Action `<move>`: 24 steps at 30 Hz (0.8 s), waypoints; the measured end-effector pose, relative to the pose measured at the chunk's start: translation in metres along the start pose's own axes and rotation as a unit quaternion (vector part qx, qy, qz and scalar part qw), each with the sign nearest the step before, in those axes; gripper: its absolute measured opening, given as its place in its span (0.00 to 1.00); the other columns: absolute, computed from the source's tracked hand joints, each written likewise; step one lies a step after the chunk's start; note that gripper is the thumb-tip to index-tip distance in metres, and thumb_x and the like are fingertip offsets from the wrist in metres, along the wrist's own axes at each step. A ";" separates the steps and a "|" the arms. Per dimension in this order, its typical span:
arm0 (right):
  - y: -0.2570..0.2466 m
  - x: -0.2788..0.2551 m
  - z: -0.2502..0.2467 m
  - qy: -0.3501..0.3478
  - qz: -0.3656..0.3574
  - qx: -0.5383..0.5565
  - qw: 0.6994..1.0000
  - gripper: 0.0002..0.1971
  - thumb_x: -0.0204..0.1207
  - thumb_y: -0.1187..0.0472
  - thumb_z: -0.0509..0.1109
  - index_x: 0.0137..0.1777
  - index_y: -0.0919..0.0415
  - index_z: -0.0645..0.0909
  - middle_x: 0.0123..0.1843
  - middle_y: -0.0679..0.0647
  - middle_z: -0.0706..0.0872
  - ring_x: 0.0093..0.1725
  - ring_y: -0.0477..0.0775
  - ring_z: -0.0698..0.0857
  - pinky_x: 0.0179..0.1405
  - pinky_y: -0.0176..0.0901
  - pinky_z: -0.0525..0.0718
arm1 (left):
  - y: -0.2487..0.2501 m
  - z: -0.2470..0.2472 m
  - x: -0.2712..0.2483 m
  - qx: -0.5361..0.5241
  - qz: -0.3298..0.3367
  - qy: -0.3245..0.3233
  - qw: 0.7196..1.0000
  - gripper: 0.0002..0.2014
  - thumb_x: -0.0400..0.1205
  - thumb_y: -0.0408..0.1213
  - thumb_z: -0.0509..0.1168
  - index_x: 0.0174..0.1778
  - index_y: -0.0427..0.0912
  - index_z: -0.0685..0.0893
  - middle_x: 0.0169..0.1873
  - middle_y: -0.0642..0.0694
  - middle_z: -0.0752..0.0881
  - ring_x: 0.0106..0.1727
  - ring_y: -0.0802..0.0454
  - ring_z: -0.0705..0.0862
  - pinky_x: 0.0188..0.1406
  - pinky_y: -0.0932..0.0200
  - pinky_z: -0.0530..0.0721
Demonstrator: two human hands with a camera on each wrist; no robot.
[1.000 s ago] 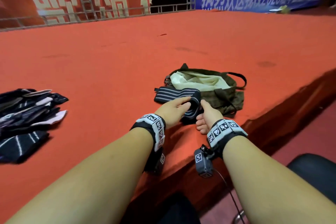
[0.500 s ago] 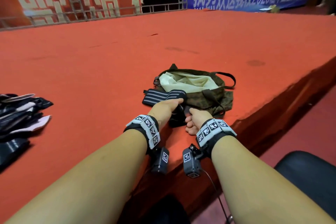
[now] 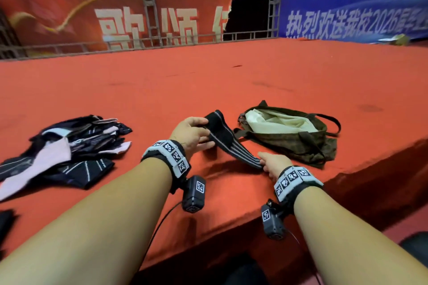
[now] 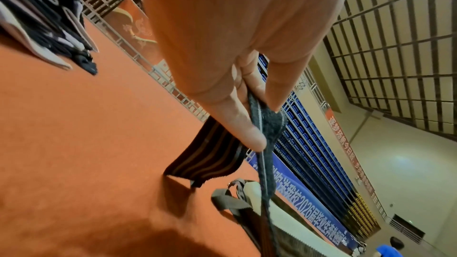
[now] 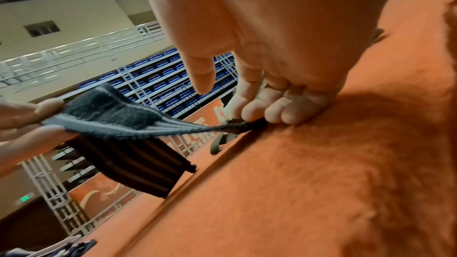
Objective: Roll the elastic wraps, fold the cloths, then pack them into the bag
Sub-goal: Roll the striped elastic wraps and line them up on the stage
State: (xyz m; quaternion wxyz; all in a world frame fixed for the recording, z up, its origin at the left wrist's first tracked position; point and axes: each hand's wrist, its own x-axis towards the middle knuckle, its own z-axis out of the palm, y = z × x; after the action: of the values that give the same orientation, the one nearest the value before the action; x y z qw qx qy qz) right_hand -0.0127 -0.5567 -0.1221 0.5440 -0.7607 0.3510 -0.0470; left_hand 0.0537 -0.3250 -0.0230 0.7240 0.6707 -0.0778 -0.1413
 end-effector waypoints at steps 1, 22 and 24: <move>-0.009 -0.009 0.004 -0.013 -0.016 -0.019 1.000 0.17 0.74 0.41 0.70 0.37 0.55 0.82 0.36 0.55 0.79 0.31 0.52 0.73 0.32 0.44 0.70 | 0.004 -0.005 -0.006 0.008 0.009 -0.008 1.000 0.15 0.81 0.17 0.63 0.58 0.39 0.82 0.47 0.37 0.87 0.41 0.44 0.90 0.40 0.52 0.92; -0.142 -0.171 0.152 -0.393 -0.227 -0.033 0.890 0.06 0.75 0.59 0.78 0.49 0.59 0.89 0.44 0.55 0.92 0.39 0.51 0.88 0.39 0.41 0.76 | 0.099 -0.177 -0.118 -0.084 0.137 0.087 0.983 0.14 0.87 0.22 0.61 0.63 0.40 0.83 0.45 0.45 0.87 0.36 0.54 0.89 0.27 0.65 0.85; -0.139 -0.180 0.160 -0.436 -0.201 -0.083 0.873 0.09 0.74 0.56 0.77 0.53 0.55 0.90 0.48 0.56 0.91 0.40 0.52 0.87 0.42 0.45 0.73 | 0.102 -0.194 -0.122 -0.111 0.147 0.118 0.976 0.16 0.87 0.22 0.61 0.67 0.40 0.83 0.50 0.43 0.88 0.41 0.52 0.90 0.31 0.64 0.88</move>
State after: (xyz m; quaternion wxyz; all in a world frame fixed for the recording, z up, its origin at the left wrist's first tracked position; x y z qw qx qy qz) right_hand -0.0078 -0.3020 -0.0112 0.5558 -0.8004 -0.0799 0.2100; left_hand 0.0068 -0.0969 0.0707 0.8109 0.5793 -0.0734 0.0391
